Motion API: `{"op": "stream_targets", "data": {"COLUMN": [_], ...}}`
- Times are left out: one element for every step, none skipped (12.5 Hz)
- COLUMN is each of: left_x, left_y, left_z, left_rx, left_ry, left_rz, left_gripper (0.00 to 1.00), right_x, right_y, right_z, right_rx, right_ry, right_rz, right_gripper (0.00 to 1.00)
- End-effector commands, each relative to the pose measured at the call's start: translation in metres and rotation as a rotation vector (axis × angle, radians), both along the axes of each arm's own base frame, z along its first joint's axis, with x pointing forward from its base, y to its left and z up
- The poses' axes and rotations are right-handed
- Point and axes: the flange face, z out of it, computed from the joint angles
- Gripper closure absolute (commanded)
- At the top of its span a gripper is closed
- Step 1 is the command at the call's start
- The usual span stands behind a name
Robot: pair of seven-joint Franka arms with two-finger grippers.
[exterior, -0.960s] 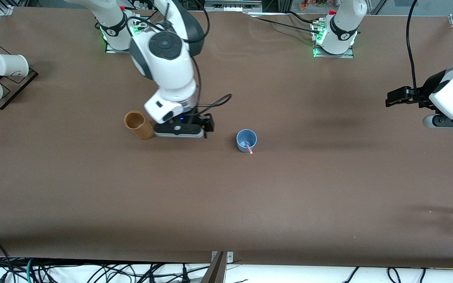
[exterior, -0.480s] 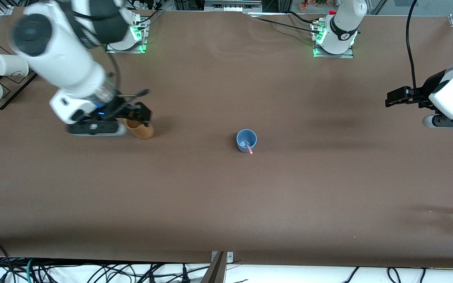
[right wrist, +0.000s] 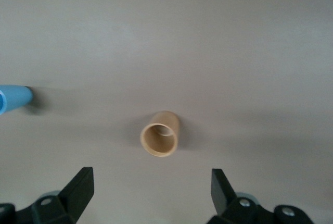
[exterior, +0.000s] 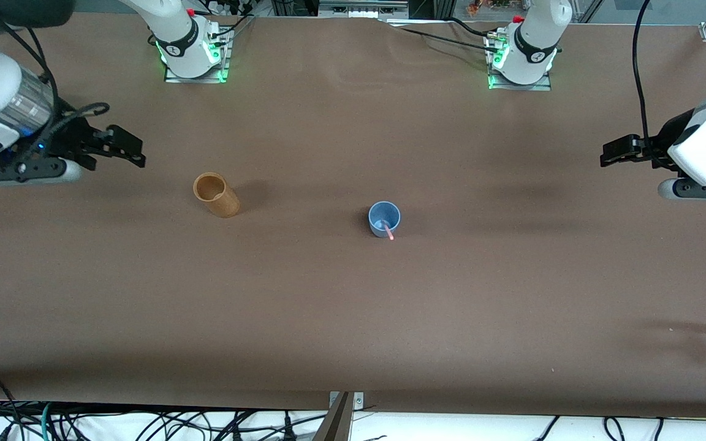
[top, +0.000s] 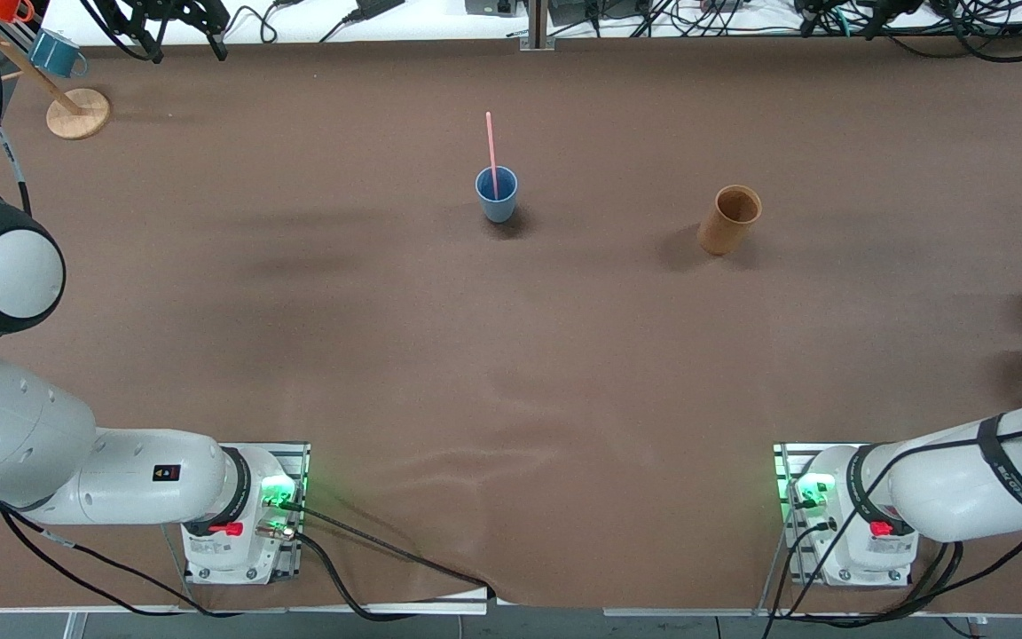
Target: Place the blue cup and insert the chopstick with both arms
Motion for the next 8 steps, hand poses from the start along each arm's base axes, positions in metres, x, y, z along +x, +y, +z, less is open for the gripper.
{"op": "stream_targets", "data": {"left_x": [-0.0001, -0.0001, 0.0001, 0.0001, -0.0001, 0.0000, 0.0000, -0.0002], "left_y": [-0.0005, -0.0005, -0.0005, -0.0005, -0.0005, -0.0022, -0.0022, -0.0013], "left_z": [0.0012, 0.0012, 0.0013, 0.0013, 0.0012, 0.0013, 0.0013, 0.0012], "left_rx": [0.009, 0.009, 0.009, 0.009, 0.009, 0.008, 0.008, 0.009], "left_ry": [-0.010, -0.010, -0.011, -0.011, -0.010, -0.011, -0.011, -0.010], "left_rz": [-0.024, -0.024, -0.024, -0.024, -0.024, -0.027, -0.027, -0.024], "left_gripper": [0.00, 0.00, 0.00, 0.00, 0.00, 0.00, 0.00, 0.00], "right_x": [-0.0202, -0.0192, -0.0186, -0.0175, -0.0173, -0.0172, -0.0170, -0.0168], "right_y": [0.0025, 0.0025, 0.0029, 0.0039, 0.0041, 0.0041, 0.0042, 0.0042], "right_z": [0.0012, 0.0009, 0.0011, -0.0007, -0.0006, 0.0009, 0.0030, 0.0032], "right_rx": [-0.054, -0.056, -0.053, -0.046, -0.044, -0.044, -0.043, -0.042], "right_ry": [-0.004, -0.005, -0.002, 0.002, 0.001, -0.002, -0.007, -0.008], "right_rz": [0.033, 0.036, 0.034, 0.028, 0.028, 0.028, 0.031, 0.032], "right_gripper": [0.00, 0.00, 0.00, 0.00, 0.00, 0.00, 0.00, 0.00]}}
